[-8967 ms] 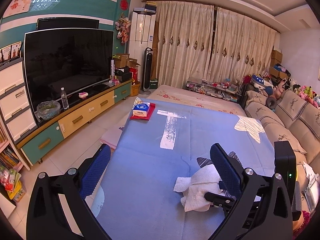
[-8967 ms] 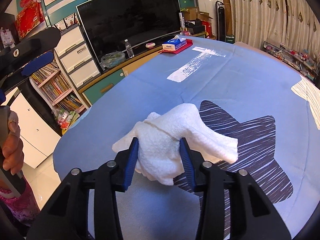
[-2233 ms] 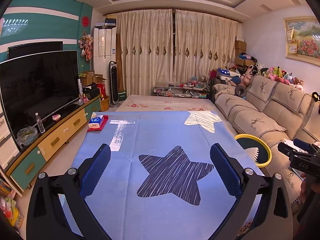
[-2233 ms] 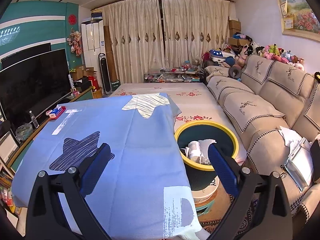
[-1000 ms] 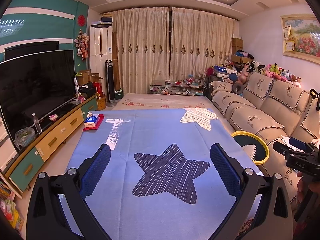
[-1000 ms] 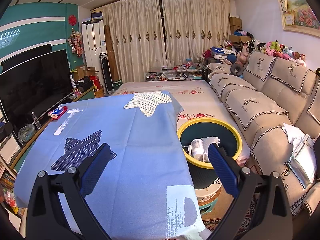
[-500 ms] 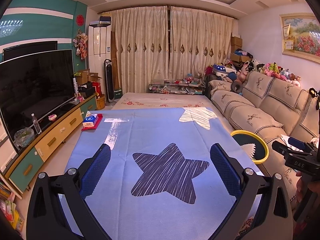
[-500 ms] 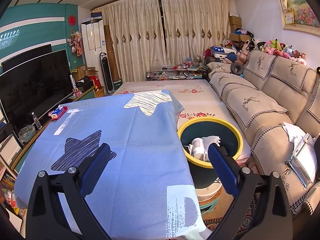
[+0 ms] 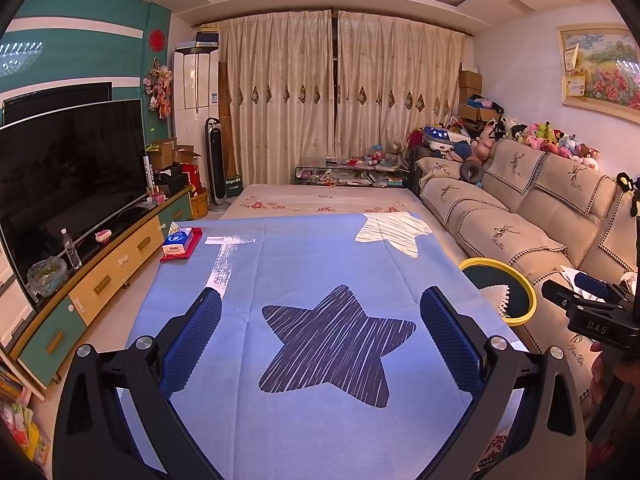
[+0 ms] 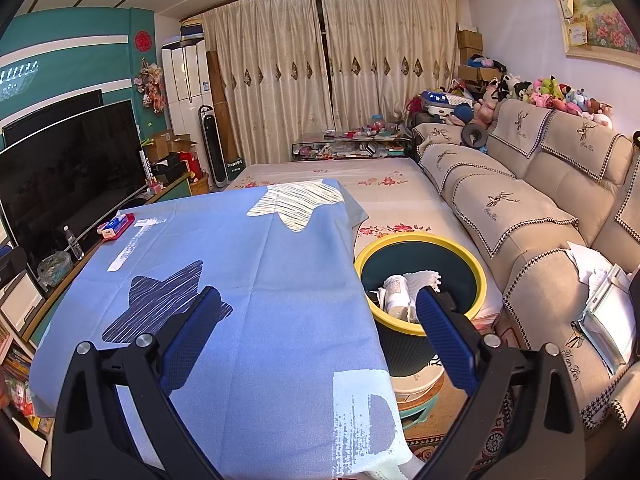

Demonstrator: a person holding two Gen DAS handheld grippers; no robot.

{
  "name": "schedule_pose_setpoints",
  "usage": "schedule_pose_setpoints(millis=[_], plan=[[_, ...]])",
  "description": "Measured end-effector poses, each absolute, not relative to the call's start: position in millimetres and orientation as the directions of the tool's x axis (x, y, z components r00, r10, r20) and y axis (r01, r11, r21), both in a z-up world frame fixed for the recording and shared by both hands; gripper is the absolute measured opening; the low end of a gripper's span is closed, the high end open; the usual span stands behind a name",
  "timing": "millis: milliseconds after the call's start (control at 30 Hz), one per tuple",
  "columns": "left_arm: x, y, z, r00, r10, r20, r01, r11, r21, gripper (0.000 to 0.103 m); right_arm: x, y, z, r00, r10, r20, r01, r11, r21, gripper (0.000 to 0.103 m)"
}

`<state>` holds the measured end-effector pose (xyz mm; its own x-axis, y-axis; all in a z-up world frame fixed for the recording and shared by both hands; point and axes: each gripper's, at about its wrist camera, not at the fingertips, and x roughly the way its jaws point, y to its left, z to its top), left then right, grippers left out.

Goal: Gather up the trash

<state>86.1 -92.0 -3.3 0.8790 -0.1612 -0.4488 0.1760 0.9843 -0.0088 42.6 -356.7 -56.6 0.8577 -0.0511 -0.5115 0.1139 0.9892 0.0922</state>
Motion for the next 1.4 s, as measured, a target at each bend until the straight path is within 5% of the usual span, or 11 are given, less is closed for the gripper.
schedule_pose_setpoints(millis=[1400], plan=[[117, -88, -10, 0.830, -0.237, -0.506, 0.228, 0.970, -0.080, 0.098, 58, -346, -69, 0.840, -0.017, -0.542, 0.090, 0.990, 0.107, 0.093]])
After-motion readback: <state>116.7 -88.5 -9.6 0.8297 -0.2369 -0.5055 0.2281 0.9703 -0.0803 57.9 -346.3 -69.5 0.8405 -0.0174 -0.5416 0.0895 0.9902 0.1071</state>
